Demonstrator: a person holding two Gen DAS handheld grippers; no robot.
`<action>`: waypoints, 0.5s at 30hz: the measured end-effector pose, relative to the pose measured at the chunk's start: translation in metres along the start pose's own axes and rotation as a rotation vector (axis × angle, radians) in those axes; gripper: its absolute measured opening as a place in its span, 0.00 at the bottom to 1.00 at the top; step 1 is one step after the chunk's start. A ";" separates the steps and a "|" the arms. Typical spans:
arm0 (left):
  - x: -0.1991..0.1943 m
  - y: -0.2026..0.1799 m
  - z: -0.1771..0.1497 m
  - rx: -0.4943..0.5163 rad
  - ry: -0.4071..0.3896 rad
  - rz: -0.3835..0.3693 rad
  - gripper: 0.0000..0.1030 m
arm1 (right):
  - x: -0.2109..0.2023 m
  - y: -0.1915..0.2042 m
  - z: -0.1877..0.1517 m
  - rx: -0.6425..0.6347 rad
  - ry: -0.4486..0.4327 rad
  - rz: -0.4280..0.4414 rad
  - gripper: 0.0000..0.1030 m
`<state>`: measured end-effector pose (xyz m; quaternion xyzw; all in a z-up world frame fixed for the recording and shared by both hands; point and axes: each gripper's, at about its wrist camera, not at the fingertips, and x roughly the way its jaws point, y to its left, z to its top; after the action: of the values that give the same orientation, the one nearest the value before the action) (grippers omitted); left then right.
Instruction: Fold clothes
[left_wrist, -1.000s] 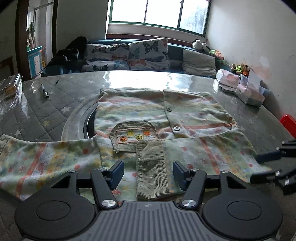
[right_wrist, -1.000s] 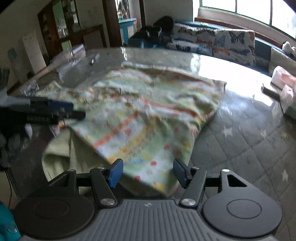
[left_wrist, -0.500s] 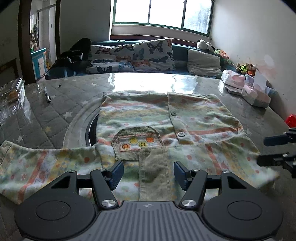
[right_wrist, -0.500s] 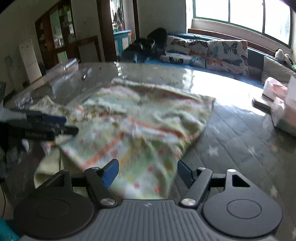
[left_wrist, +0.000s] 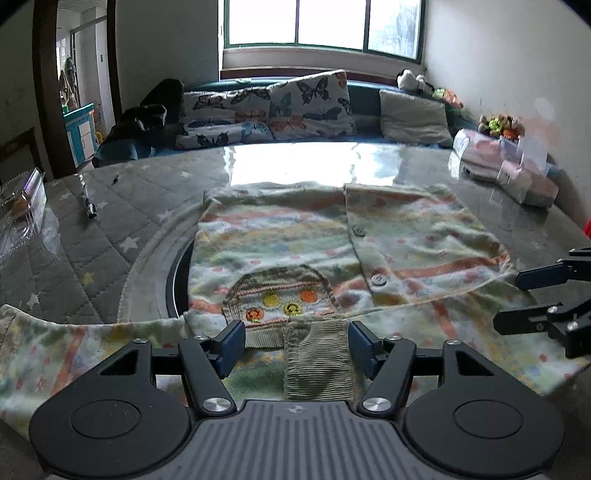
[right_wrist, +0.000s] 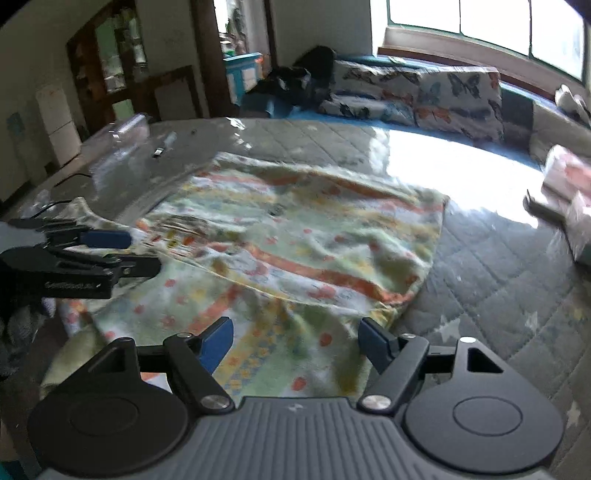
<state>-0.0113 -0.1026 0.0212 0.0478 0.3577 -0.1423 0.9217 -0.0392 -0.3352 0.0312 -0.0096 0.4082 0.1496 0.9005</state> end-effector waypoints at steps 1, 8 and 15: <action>0.003 0.000 -0.001 0.005 0.007 0.008 0.64 | 0.002 -0.001 -0.001 0.005 0.006 -0.002 0.74; -0.022 0.004 -0.007 0.007 -0.024 -0.017 0.72 | -0.016 0.021 -0.005 -0.085 -0.016 -0.006 0.75; -0.037 0.009 -0.028 -0.009 -0.009 -0.012 0.73 | -0.017 0.039 -0.018 -0.122 0.004 0.000 0.75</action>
<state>-0.0530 -0.0797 0.0255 0.0409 0.3544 -0.1467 0.9226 -0.0740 -0.3046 0.0355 -0.0649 0.4000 0.1743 0.8975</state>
